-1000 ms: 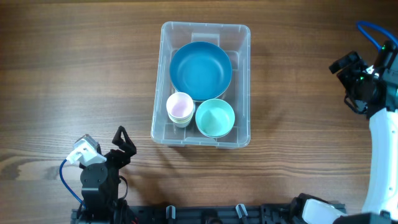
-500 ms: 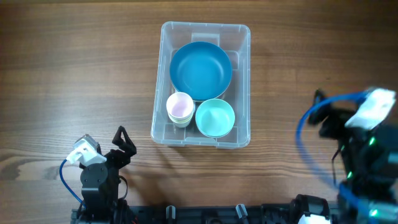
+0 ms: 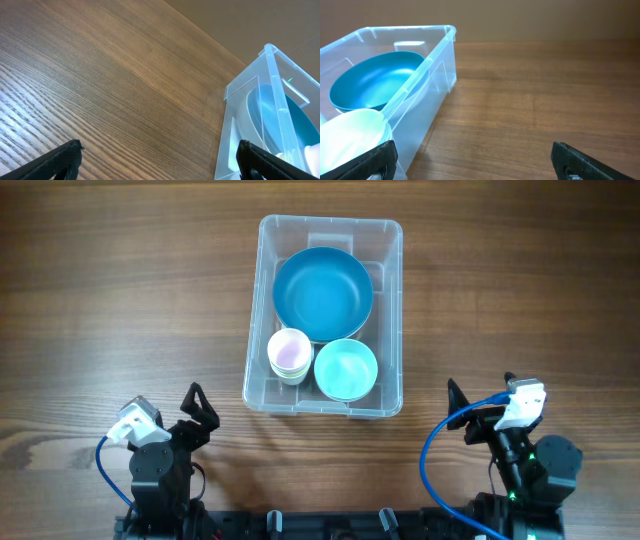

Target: Pack container

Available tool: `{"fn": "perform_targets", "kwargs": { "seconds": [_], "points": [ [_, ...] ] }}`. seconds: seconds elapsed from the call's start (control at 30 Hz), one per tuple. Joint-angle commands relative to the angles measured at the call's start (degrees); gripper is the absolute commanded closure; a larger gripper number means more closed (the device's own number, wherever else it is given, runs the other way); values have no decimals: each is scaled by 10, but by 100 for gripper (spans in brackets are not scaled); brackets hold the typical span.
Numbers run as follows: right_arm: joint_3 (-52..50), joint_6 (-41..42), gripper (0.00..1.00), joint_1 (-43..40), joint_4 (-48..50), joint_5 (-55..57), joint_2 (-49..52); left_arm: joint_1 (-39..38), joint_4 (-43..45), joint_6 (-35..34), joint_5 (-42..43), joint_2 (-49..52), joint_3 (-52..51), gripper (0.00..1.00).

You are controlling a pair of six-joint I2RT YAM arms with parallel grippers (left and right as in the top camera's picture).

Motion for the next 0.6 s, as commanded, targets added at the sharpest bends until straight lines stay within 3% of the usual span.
{"fn": "perform_targets", "kwargs": {
  "seconds": [0.0, 0.13, 0.57],
  "points": [
    [-42, 4, 0, 25, 22, -20, -32, 5, 2, 4, 5, -5, -3, 0],
    [-47, -41, 0, 44, 28, -20, -32, 5, 2, 4, 5, -5, -3, 0],
    [-47, -45, 0, 44, 27, -20, -32, 5, 2, 4, 5, -5, -3, 0]
  ]
}}
